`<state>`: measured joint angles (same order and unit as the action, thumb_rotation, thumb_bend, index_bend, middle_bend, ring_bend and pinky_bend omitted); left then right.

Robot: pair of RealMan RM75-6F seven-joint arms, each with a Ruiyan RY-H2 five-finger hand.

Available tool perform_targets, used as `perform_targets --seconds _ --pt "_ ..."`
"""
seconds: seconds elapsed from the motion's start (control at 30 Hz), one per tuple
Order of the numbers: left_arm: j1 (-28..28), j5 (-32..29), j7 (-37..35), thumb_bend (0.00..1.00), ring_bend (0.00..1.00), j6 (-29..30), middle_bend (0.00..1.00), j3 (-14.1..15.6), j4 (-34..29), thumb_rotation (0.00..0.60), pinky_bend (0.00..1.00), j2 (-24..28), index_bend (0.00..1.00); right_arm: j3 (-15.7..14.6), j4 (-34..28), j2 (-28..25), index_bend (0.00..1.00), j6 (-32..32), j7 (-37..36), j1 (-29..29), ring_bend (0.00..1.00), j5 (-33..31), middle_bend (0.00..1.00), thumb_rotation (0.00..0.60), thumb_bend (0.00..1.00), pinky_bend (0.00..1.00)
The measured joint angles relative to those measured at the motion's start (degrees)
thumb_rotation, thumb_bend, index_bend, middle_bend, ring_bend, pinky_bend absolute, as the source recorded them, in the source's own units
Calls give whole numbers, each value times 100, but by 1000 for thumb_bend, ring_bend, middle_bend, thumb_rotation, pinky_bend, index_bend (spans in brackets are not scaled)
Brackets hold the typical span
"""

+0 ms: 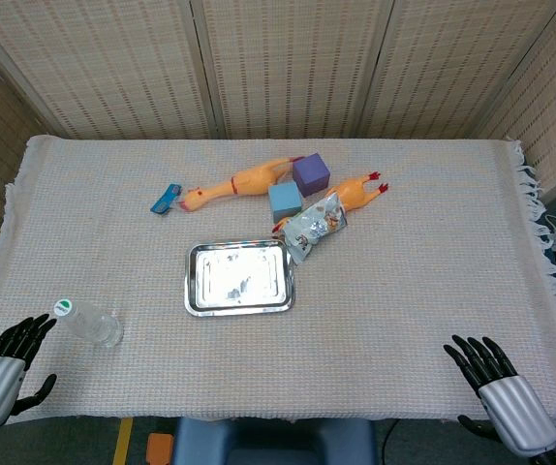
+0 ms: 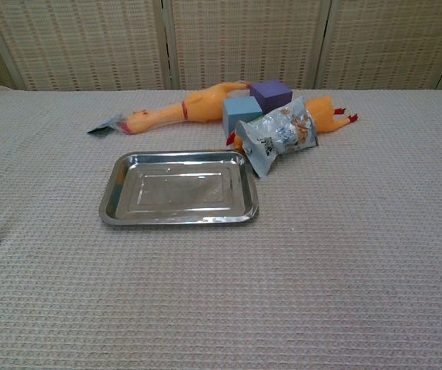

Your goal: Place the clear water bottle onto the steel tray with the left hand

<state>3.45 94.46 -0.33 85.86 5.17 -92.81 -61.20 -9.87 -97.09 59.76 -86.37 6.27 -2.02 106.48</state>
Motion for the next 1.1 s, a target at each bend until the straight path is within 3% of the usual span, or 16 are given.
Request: perform_targets --seconds 0.17,0.3,0.47,0.73,1.1 --pt "35 52 -352 343 0 55 0 -55 147 600 97 -97 0 -7 -5 15 0 76 31 35 0 -7 0 600 14 0" --pt "96 106 -1065 310 0 45 0 -63 349 600 84 -224 0 28 -5 55 0 148 66 67 0 -80 0 600 14 0" --pt "260 73 -2646 299 0 -249 0 -3 605 600 3 -317 0 85 -13 75 0 327 133 137 0 -254 0 600 14 0" --pt "626 -238 -5238 299 0 -989 0 -2 1078 600 0 -479 0 21 -62 67 0 363 174 153 0 -200 0 600 14 0" --pt "758 -715 -5888 301 0 -1334 0 -218 1620 600 0 -854 0 -75 -49 18 0 271 43 142 0 -56 0 600 15 0"
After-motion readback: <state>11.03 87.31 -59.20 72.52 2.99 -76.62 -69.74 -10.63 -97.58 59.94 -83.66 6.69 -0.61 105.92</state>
